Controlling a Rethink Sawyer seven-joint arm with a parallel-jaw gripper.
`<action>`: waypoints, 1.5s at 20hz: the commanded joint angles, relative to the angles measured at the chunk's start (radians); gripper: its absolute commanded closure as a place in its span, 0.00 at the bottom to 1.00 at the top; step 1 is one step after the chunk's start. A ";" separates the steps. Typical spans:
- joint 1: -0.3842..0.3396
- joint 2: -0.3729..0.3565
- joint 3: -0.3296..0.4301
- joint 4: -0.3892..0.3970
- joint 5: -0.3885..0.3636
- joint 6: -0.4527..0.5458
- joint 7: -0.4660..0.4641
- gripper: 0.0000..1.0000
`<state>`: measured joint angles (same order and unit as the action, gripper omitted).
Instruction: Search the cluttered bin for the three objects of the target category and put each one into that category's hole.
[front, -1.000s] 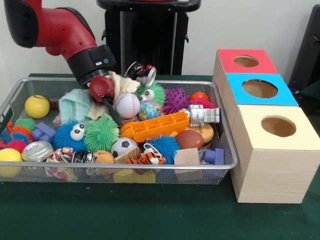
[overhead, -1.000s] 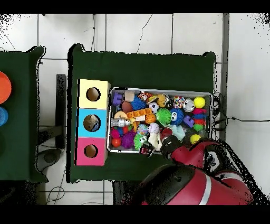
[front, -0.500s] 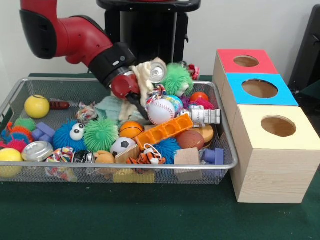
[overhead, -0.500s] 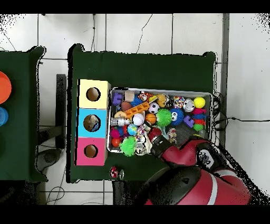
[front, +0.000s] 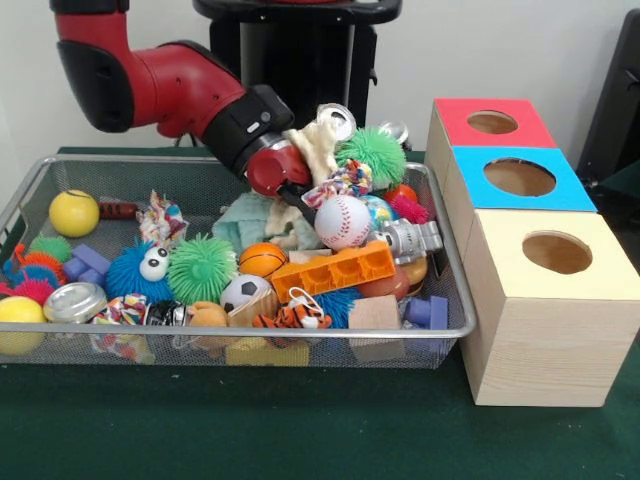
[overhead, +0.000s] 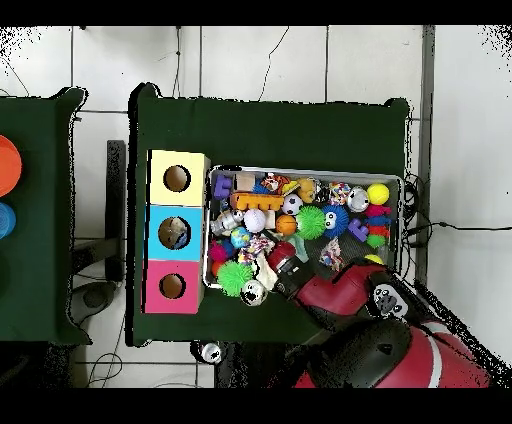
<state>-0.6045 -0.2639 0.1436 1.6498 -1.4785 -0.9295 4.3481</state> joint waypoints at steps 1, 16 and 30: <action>0.004 0.196 0.083 0.273 -0.144 0.042 0.393 0.00; 0.490 0.271 -0.477 -0.088 -0.127 0.766 -0.264 0.00; 0.139 0.084 0.030 0.315 -1.471 2.047 -0.185 0.00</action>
<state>-0.3808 -0.4161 0.1097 1.7808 -2.5546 0.3665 4.2638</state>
